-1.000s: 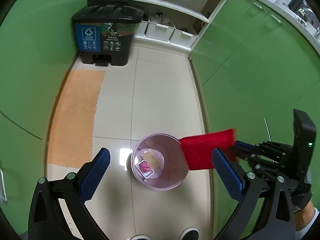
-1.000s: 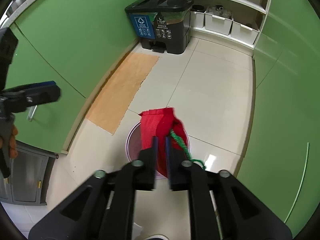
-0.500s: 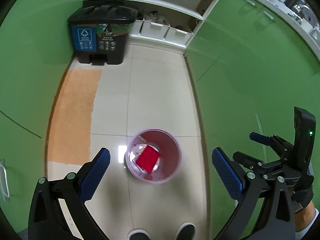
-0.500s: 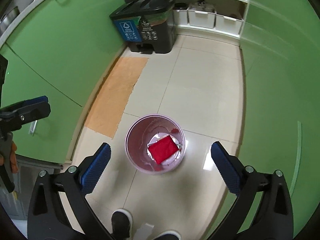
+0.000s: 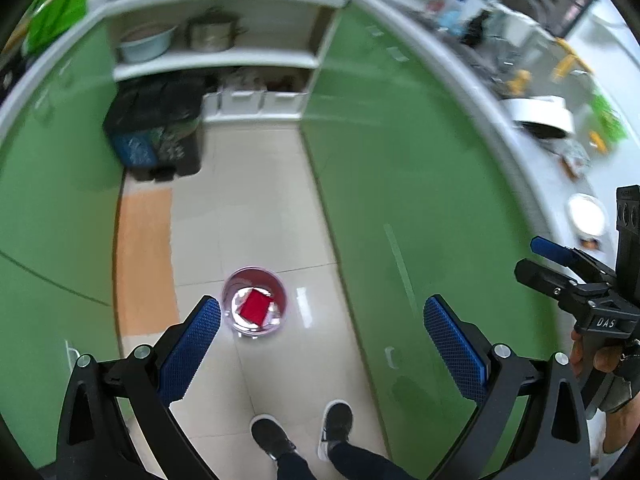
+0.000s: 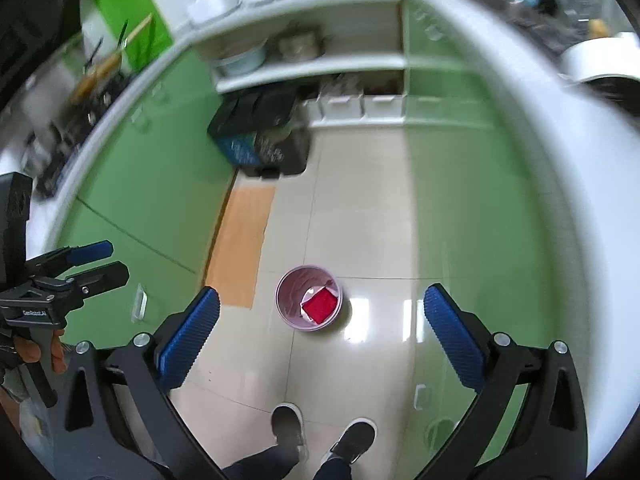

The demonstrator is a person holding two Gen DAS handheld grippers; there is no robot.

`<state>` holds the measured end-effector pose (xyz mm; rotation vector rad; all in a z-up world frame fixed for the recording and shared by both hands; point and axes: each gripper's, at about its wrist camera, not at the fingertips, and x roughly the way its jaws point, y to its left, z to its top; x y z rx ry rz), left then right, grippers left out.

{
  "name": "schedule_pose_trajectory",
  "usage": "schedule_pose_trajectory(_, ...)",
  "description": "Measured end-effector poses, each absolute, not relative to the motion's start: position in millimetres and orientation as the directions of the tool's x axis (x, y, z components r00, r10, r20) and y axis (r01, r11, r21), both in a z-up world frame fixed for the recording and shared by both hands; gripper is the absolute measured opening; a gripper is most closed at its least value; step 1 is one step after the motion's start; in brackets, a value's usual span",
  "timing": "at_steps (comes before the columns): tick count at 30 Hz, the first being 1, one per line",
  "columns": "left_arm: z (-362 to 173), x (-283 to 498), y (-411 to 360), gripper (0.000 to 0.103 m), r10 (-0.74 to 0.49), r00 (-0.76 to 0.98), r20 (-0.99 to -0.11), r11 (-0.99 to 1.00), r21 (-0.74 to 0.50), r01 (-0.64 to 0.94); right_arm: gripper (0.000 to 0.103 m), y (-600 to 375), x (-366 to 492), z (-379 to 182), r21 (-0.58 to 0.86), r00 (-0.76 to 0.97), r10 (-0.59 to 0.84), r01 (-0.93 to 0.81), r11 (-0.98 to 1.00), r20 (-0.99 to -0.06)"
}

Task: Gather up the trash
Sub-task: 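Return both tools to the counter, then grasp the white container lid with the left gripper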

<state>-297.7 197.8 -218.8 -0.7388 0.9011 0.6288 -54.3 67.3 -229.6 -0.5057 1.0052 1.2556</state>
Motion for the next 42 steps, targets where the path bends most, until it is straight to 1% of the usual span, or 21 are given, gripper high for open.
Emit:
schedule_pose_trajectory(3, -174.8, -276.5, 174.4, 0.097, 0.160, 0.495, -0.854, 0.653, -0.285, -0.702, 0.100, 23.3, -40.5, -188.0, 0.192, 0.035, 0.563, -0.921, 0.339, -0.826)
schedule_pose_trajectory(7, -142.5, -236.9, 143.4, 0.097, 0.117, 0.533, -0.838, 0.733, -0.289, -0.616, 0.100, -39.0, -10.8, -152.2, 0.181, 0.125, 0.576, -0.878, 0.444, -0.808)
schedule_pose_trajectory(11, -116.9, -190.9, 110.7, 0.097, 0.077, 0.570, -0.818, 0.801, -0.290, -0.524, 0.100, -103.5, 22.6, -133.7, 0.166, 0.220, 0.563, -0.817, 0.553, -0.797)
schedule_pose_trajectory(17, -88.2, -114.2, 70.4, 0.097, 0.021, 0.606, -0.795, 0.872, -0.282, -0.400, 0.100, -182.0, 70.7, -123.2, 0.159, 0.310, 0.539, -0.738, 0.656, -0.783)
schedule_pose_trajectory(24, -75.6, -35.6, 27.2, 0.097, -0.040, 0.617, -0.786, 0.914, -0.279, -0.296, 0.100, -226.6, 107.5, -123.4, 0.153, 0.340, 0.521, -0.707, 0.691, -0.783)
schedule_pose_trajectory(32, -73.6, 46.1, 2.4, 0.097, -0.092, 0.592, -0.801, 0.947, -0.254, -0.197, 0.100, -241.1, 140.4, -128.9, 0.188, 0.346, 0.516, -0.659, 0.728, -0.784)
schedule_pose_trajectory(42, -106.1, 139.5, -9.7, 0.097, -0.123, 0.529, -0.839, 0.971, -0.212, -0.111, 0.100, -244.7, 174.4, -144.5, 0.212, 0.351, 0.487, -0.594, 0.776, -0.800)
